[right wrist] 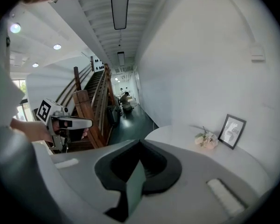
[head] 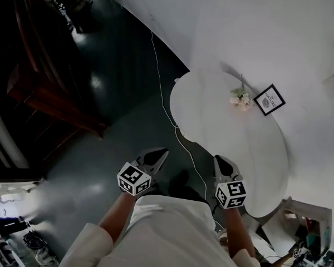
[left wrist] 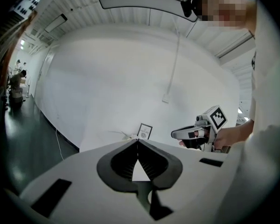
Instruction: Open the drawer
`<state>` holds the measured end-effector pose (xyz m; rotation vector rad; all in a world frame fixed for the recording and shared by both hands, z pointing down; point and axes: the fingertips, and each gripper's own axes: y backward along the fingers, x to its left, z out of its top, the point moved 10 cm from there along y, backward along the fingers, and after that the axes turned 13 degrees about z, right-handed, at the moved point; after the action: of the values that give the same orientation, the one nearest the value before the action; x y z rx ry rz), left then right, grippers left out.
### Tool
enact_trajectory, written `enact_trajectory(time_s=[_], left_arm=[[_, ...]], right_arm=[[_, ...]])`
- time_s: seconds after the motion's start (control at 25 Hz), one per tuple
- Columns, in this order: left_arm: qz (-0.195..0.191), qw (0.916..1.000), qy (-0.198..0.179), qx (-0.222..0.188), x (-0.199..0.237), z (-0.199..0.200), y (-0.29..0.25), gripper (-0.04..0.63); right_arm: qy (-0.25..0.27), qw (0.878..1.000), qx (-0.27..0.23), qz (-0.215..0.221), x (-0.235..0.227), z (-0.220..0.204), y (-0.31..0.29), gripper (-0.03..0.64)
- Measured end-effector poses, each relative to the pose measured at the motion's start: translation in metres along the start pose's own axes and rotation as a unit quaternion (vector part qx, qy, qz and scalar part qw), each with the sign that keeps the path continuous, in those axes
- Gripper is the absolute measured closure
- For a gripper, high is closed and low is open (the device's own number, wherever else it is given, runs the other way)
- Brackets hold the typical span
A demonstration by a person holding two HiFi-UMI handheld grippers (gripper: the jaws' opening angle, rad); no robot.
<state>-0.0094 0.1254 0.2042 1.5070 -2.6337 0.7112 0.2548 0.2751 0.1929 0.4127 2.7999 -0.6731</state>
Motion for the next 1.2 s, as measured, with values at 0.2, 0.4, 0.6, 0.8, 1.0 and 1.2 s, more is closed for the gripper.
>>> enact_trajectory(time_s=[0.2,0.4,0.6,0.8,1.0,1.2], left_arm=[[0.024,0.9995,0.019,-0.001,-0.005,-0.012,-0.016,0.588],[0.043,0.9983,0.038,0.005,-0.004,-0.023,-0.035,0.588],[0.051,0.9977,0.043,0.015,0.004,-0.036,-0.051,0.588],[0.048,0.9973,0.049,0.025,0.024,-0.052,-0.068,0.588],[0.042,0.9968,0.057,0.037,0.051,-0.074,-0.089,0.588],[0.034,0.9967,0.059,0.044,0.074,-0.097,-0.106,0.588]], right_arm=[[0.004,0.999,0.029,0.041,-0.025,-0.006,-0.017,0.605],[0.002,0.996,0.053,0.067,-0.046,-0.012,-0.034,0.606],[0.004,0.993,0.075,0.088,-0.053,-0.019,-0.055,0.605],[0.001,0.990,0.102,0.097,-0.056,-0.029,-0.084,0.605],[-0.004,0.987,0.125,0.099,-0.057,-0.037,-0.117,0.606],[-0.003,0.983,0.153,0.107,-0.051,-0.049,-0.151,0.606]])
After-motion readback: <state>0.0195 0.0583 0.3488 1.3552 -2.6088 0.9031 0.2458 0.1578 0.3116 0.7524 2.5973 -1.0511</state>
